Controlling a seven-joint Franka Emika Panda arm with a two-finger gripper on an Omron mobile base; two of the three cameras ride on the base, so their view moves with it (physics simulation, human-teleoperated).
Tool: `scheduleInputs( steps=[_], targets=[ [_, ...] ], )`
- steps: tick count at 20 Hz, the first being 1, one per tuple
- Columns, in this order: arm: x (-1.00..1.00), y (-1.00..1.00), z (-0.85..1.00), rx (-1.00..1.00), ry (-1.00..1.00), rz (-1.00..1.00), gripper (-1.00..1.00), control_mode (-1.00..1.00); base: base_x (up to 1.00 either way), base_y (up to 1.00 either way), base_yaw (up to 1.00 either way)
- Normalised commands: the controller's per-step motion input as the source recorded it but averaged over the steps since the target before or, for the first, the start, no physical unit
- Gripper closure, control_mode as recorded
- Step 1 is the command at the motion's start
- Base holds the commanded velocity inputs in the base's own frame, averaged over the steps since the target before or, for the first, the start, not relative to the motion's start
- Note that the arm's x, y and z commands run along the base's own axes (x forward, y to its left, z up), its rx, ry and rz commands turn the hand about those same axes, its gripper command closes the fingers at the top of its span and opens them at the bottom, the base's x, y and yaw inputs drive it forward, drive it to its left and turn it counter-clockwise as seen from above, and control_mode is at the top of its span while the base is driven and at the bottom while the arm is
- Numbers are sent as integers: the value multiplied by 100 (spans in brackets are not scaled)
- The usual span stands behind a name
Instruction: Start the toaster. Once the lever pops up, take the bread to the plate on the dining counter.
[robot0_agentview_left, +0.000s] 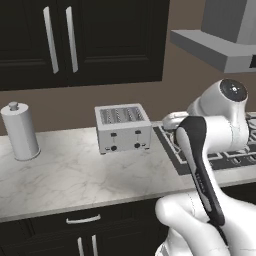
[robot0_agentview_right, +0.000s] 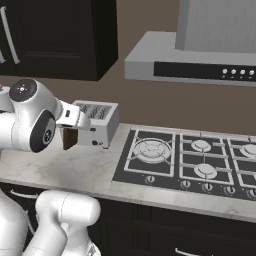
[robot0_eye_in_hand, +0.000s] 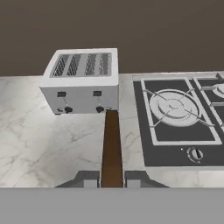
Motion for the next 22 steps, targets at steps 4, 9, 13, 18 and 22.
scheduleInputs(
  steps=[4, 9, 13, 18, 22],
  targets=[
    [-37, -8, 0, 0, 0, 0, 100, -100, 0, 0, 0],
    [-35, -13, 3, 0, 0, 0, 100, -100, 0, 0, 0],
    [-36, -10, 0, 0, 0, 0, 100, -100, 0, 0, 0],
    [-23, -4, 5, 0, 0, 0, 100, -100, 0, 0, 0],
    [-2, 0, 1, 0, 0, 0, 100, -100, 0, 0, 0]
  ],
)
